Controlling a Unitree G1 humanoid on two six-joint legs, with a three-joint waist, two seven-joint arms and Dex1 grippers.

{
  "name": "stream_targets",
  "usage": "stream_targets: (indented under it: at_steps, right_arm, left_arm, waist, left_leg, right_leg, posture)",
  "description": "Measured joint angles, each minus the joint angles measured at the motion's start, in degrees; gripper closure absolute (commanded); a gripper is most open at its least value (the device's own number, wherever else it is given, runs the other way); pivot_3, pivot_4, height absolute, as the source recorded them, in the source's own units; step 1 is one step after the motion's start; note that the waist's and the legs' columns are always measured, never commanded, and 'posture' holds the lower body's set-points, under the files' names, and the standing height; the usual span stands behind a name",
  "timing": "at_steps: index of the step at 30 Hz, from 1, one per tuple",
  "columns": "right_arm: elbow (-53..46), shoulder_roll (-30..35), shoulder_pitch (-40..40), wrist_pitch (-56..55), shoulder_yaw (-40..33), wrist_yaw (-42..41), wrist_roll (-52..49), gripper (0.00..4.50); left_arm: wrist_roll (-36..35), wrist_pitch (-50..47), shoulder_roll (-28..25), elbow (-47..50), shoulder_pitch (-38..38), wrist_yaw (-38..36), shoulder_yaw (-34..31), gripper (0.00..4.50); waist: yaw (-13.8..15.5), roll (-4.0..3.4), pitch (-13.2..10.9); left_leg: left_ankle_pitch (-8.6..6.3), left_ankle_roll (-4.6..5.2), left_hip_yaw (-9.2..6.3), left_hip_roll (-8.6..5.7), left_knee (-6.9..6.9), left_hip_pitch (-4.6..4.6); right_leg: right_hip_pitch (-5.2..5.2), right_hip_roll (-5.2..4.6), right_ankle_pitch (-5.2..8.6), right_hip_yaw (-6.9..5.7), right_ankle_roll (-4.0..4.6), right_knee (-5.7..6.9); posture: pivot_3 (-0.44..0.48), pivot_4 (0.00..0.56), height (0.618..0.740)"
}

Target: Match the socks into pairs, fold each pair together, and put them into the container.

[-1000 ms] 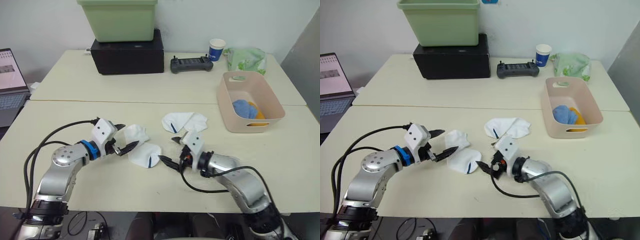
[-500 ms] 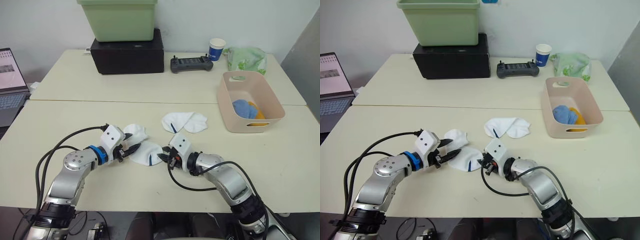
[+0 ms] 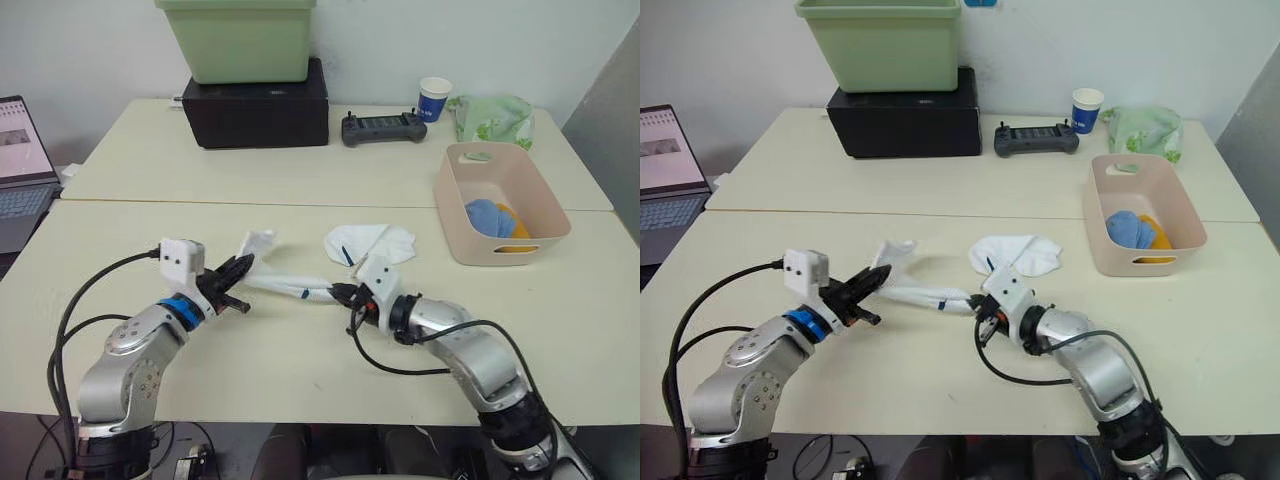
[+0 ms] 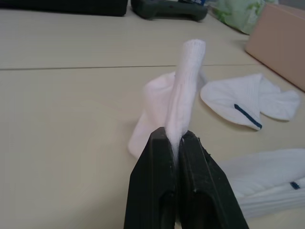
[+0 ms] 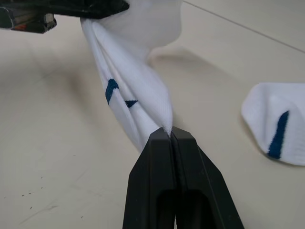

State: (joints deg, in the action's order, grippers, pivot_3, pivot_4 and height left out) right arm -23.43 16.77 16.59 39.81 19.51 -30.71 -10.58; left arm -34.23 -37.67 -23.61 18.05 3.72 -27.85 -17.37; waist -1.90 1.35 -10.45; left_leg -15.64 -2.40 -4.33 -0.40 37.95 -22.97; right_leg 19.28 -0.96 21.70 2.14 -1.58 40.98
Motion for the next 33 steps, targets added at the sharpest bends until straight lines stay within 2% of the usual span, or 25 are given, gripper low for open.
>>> stream_targets:
  at_steps: [4,6,7,9,16,20,21,27,30,33]
  right_arm:
    - [-4.15,2.82,-0.39,3.28,-1.41,-0.53,-1.66,4.50]
    - [-6.25,4.74,-0.81,4.83,-1.81,-0.63,-2.15,4.50]
    - [-6.91,5.32,-1.19,5.26,-1.98,-0.68,-2.23,4.50]
    - [-8.07,6.25,-2.13,6.11,-1.98,-0.62,-2.26,4.50]
    - [-9.37,7.01,-2.67,7.08,-1.96,0.55,-2.06,4.50]
    - [-9.66,8.70,-3.06,7.10,-1.94,0.55,-2.00,4.50]
    - [-9.80,9.82,-3.33,7.11,-2.11,0.20,-2.07,4.50]
    - [-10.65,15.54,-6.07,10.73,-6.62,-3.03,-5.40,4.50]
    - [-10.65,16.28,-6.53,12.35,-7.10,-3.03,-6.53,4.50]
    - [-10.65,14.96,-6.22,13.40,-7.38,-2.44,-6.98,3.80]
  left_arm:
    - [-4.41,-5.93,0.67,0.86,-3.78,1.07,-0.17,4.45]
    - [-5.39,-7.29,-0.70,2.23,-7.74,-0.56,0.82,4.45]
    - [-5.70,-7.37,-1.04,2.45,-8.77,-1.20,1.11,4.25]
    - [-6.36,-7.26,-1.14,2.79,-10.14,-2.27,1.15,3.80]
    - [-9.05,-6.81,-2.38,5.67,-12.41,-2.99,-1.95,1.48]
    - [-10.64,-7.15,-5.34,6.66,-15.44,-4.06,-3.75,0.18]
    - [-10.60,-7.03,-6.09,6.04,-15.53,-4.31,-3.98,0.03]
    - [-9.84,-6.54,-7.70,3.27,-13.62,-5.39,-4.12,0.03]
    - [-9.81,-6.66,-7.61,3.10,-11.65,-5.36,-2.56,0.03]
    - [-9.35,-6.66,-7.55,2.15,-9.31,-5.35,0.09,0.00]
  waist:
    - [-0.13,0.00,0.00]
    - [-0.11,0.00,0.00]
    - [-0.01,0.00,0.00]
    - [0.08,0.00,0.00]
    - [-0.01,0.00,0.00]
    - [0.05,-0.01,0.00]
    - [0.06,-0.01,0.00]
    - [0.30,0.00,0.00]
    - [0.22,0.00,0.00]
    - [-0.02,0.00,-0.01]
  left_leg:
    - [0.00,0.00,0.01,0.00,-0.01,0.00]
    - [0.00,0.00,0.00,0.01,-0.03,0.00]
    - [0.00,0.00,-0.01,0.01,-0.03,0.00]
    - [0.00,0.00,-0.02,0.01,-0.02,0.00]
    - [0.00,0.00,0.00,0.00,-0.03,0.01]
    - [0.00,0.00,-0.01,0.00,-0.06,0.01]
    - [0.00,0.00,0.00,-0.01,-0.05,0.01]
    - [-0.01,0.01,0.01,-0.05,-0.04,0.00]
    - [-0.01,0.01,-0.01,-0.03,-0.06,0.01]
    - [-0.01,0.01,0.01,-0.02,-0.06,0.02]
  right_leg:
    - [0.00,0.00,0.00,0.02,0.00,-0.01]
    - [0.01,0.01,0.00,0.01,0.00,-0.02]
    - [0.01,0.01,0.00,0.00,0.00,-0.03]
    - [-0.02,0.00,0.00,0.00,0.00,-0.03]
    - [-0.02,0.00,0.00,0.04,0.00,-0.07]
    - [-0.02,0.00,0.00,0.02,0.00,-0.09]
    - [-0.02,0.00,0.00,0.03,0.00,-0.09]
    - [-0.10,-0.05,0.00,0.02,0.00,-0.19]
    - [-0.09,-0.04,0.00,0.00,0.00,-0.15]
    - [-0.07,-0.02,0.00,0.03,0.00,-0.13]
  posture:
    - [0.000,0.150,0.725]
    - [0.000,0.150,0.725]
    - [0.000,0.150,0.725]
    - [0.000,0.150,0.725]
    - [0.000,0.150,0.725]
    - [0.000,0.150,0.725]
    - [0.000,0.150,0.725]
    - [0.000,0.150,0.725]
    - [0.000,0.150,0.725]
    - [0.000,0.150,0.725]
